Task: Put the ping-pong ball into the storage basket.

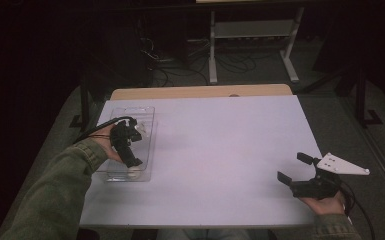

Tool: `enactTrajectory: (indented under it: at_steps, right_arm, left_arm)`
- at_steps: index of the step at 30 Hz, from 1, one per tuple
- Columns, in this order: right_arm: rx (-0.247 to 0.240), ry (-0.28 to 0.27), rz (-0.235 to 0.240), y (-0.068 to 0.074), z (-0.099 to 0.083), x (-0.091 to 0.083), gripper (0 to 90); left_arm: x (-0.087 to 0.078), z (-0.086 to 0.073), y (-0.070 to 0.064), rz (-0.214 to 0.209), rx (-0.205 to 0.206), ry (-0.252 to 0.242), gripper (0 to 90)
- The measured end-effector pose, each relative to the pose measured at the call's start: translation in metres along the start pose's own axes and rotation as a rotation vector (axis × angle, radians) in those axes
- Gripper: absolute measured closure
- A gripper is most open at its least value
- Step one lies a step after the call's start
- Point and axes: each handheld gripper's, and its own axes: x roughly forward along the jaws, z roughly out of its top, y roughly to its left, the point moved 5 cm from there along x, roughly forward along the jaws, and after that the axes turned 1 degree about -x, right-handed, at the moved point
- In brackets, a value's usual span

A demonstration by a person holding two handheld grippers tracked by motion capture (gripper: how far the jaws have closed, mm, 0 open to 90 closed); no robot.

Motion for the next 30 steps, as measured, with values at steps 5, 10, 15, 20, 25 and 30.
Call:
enactTrajectory:
  at_steps: [5, 10, 15, 20, 25, 30]
  right_arm:
    - [-0.003, 0.003, 0.000, 0.000, -0.001, -0.001, 0.0]
    - [-0.004, 0.006, -0.001, 0.000, -0.001, -0.002, 0.0]
    - [-0.007, 0.010, 0.002, 0.000, -0.001, -0.001, 0.0]
    - [-0.007, 0.011, 0.001, 0.000, -0.001, -0.001, 0.0]
    - [-0.008, 0.012, 0.001, 0.000, -0.001, -0.001, 0.0]
    - [-0.010, 0.014, 0.001, 0.000, -0.002, -0.001, 0.0]
  left_arm:
    - [0.000, 0.001, 0.000, -0.003, 0.000, -0.013, 0.0]
    - [-0.002, 0.002, 0.000, -0.014, 0.005, -0.036, 0.0]
    - [-0.006, 0.003, -0.002, -0.025, 0.006, -0.061, 0.0]
    - [-0.013, 0.005, -0.004, -0.035, 0.005, -0.096, 0.0]
    - [-0.019, 0.002, 0.000, -0.031, -0.018, -0.129, 0.0]
    - [-0.027, 0.000, 0.002, -0.027, -0.034, -0.171, 0.0]
